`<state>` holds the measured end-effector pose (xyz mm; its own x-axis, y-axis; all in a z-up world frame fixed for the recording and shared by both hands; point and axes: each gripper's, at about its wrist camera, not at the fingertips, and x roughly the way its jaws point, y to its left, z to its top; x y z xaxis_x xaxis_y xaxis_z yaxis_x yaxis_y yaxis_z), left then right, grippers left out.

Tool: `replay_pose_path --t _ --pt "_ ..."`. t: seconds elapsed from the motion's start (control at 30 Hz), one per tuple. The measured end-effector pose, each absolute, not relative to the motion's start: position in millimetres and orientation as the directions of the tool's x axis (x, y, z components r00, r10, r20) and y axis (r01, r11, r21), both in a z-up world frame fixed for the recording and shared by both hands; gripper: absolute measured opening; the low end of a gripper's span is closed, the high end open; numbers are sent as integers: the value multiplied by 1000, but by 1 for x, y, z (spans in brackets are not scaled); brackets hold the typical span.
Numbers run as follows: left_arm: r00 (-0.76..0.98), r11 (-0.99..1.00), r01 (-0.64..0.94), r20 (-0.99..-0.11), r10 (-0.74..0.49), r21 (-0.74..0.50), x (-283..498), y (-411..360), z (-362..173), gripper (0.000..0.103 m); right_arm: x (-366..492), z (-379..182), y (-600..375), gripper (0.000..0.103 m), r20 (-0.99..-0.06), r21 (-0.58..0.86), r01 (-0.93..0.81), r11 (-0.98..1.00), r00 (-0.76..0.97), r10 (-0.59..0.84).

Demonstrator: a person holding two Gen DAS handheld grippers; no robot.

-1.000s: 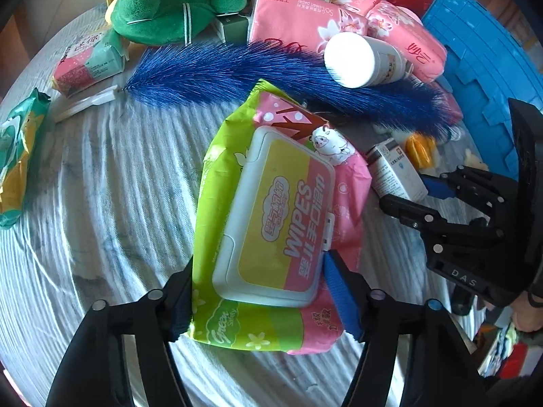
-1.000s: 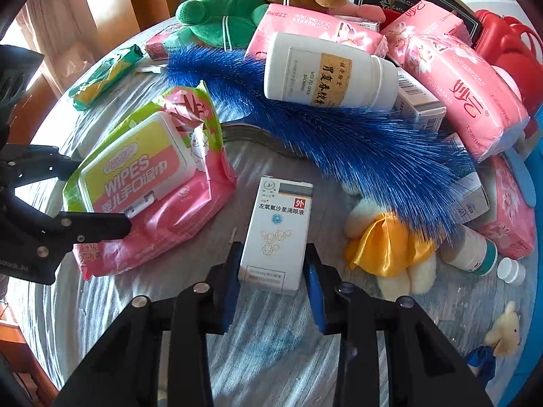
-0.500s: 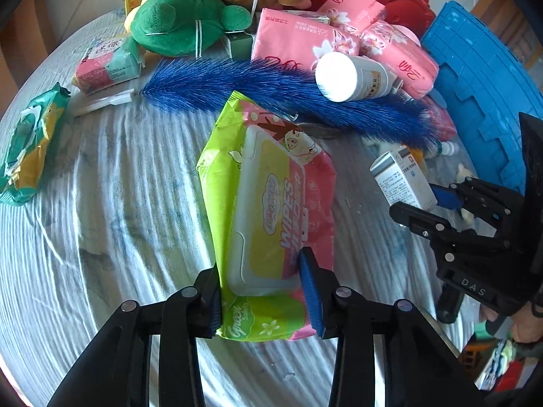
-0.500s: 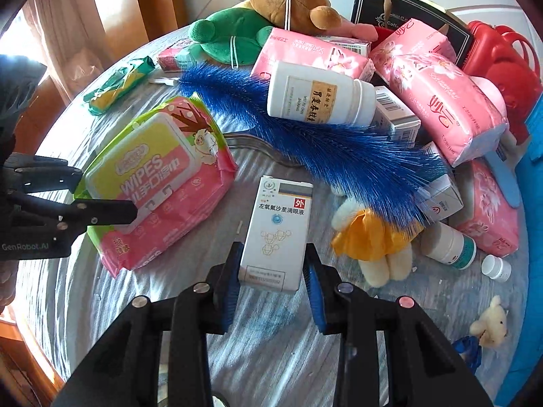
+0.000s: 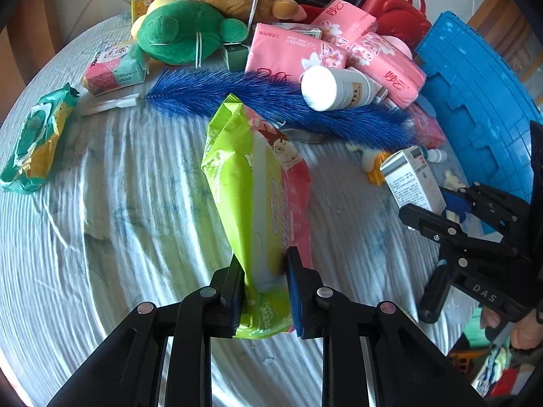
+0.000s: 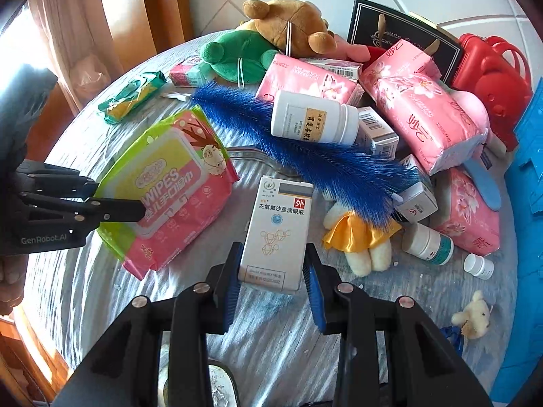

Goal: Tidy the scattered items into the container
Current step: 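Close left tool on the WIPES pack edge while right tool grasps the white medicine box, then lift and carry the WIPES pack with left tool while right tool carries the medicine box to the crate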

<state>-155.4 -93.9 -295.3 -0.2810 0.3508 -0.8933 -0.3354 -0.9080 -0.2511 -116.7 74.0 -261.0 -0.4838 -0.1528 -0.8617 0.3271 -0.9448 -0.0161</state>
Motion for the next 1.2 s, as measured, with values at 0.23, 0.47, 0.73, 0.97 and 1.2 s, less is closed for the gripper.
replay_pose_path --t 0.23,0.47,0.73,0.97,1.2 --pt "-297 -918 -316 -894 334 -238 -144 -101 -287 19 -111 -244 76 34 -848 -19 334 -942 -505 -162" --pt "-314 -925 -295 -891 329 -238 -136 -108 -279 19 -107 -236 78 34 -840 -19 344 -939 -515 -171" --pt "-354 -928 -295 -876 328 -229 -131 -104 -249 19 -103 -220 83 34 -832 -15 344 -939 -526 -180" --pt "-408 -937 -277 -857 314 -212 -131 -97 -210 19 -98 -189 93 34 -806 -11 347 -938 -558 -197" --pt "-464 -942 -274 -832 305 -192 -125 -81 -167 19 -88 -150 110 34 -764 3 359 -933 -602 -234"
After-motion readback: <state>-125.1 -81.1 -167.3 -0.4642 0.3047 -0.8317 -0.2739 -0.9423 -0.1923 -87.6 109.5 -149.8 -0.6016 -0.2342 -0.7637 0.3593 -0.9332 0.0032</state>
